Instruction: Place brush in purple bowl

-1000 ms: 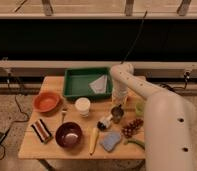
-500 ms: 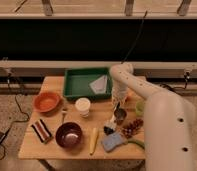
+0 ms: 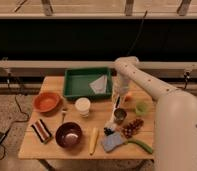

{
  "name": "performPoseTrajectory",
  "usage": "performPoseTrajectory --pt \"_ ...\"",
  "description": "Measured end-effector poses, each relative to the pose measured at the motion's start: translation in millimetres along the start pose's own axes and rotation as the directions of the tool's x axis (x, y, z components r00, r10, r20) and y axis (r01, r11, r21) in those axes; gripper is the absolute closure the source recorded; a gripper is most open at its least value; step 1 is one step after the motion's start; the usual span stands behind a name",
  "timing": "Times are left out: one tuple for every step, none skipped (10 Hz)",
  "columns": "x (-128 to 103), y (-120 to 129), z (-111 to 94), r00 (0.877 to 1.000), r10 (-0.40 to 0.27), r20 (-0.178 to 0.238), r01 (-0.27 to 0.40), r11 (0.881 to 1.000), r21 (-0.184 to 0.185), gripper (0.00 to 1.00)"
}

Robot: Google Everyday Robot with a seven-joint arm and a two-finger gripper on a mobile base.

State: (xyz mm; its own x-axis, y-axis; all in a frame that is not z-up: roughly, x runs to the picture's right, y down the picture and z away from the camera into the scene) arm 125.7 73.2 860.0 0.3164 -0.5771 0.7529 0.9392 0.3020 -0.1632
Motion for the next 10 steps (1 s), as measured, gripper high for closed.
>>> performPoseTrajectory --pt "-7 -3 -19 1.000 -0.012 -0.006 0.012 1.000 0.018 0.99" --pt "-16 -7 -41 0.999 -0.031 -0.015 0.031 0.999 0.038 0.99" --pt "-28 -12 -66 0.998 -0.057 -0.030 0.059 0.996 0.063 0.99" --pt "-39 -16 -86 0.995 -0.084 -0.046 0.087 0.993 0.082 0.99" --pt "-48 -18 -100 0.993 -0.106 -0.057 0.111 0.989 0.096 0.99" --pt "-61 -21 -118 0.987 -0.138 -0.081 0.147 0.982 0.116 0.99" --pt "-74 -24 -134 0.980 -0.169 -0.104 0.182 0.975 0.130 0.99" --pt "-83 -25 -145 0.974 -0.191 -0.123 0.208 0.968 0.139 0.99" --pt "-102 -26 -159 0.960 -0.234 -0.156 0.257 0.954 0.153 0.99" --pt "-111 -25 -164 0.952 -0.254 -0.168 0.280 0.947 0.156 0.99"
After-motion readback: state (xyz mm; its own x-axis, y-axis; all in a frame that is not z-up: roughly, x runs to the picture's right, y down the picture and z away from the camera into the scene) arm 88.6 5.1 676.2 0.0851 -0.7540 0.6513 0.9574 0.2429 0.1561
